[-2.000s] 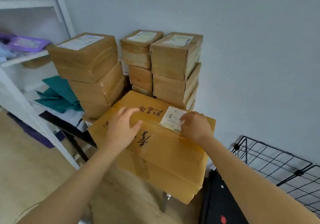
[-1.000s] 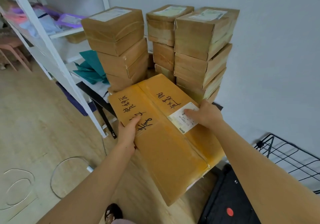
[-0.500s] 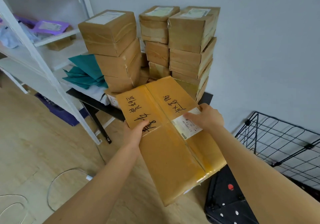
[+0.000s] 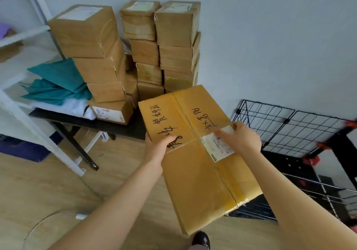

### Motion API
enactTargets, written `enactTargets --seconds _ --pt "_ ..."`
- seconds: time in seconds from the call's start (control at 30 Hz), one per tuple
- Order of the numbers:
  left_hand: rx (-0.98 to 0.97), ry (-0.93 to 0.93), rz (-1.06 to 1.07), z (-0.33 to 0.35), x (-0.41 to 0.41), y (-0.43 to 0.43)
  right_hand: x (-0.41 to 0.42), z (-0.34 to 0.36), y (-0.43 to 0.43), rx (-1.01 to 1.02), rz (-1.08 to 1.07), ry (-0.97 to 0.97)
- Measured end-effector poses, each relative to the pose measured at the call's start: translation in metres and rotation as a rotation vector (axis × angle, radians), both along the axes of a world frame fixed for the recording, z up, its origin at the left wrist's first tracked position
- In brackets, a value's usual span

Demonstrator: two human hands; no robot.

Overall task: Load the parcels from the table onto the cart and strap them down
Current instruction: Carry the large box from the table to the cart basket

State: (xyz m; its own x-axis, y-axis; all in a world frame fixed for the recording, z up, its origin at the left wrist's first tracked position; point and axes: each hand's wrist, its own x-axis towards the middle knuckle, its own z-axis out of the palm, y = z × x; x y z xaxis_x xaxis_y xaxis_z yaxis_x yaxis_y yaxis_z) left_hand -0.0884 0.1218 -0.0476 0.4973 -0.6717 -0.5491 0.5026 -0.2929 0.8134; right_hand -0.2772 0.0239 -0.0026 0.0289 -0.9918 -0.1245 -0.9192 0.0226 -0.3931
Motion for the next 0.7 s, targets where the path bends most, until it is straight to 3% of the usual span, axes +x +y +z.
enactTargets --seconds 0.37,0.7 --pt "-0.095 -0.064 -0.358 0.016 -0.076 -0.040 -0.092 0.015 0.018 -0.124 -0.346 -0.009" --pt "-0.192 -0.131 -0.515 0.046 -0.161 -0.140 -0.182 0.018 -0.048 -0.200 -0.528 -0.180"
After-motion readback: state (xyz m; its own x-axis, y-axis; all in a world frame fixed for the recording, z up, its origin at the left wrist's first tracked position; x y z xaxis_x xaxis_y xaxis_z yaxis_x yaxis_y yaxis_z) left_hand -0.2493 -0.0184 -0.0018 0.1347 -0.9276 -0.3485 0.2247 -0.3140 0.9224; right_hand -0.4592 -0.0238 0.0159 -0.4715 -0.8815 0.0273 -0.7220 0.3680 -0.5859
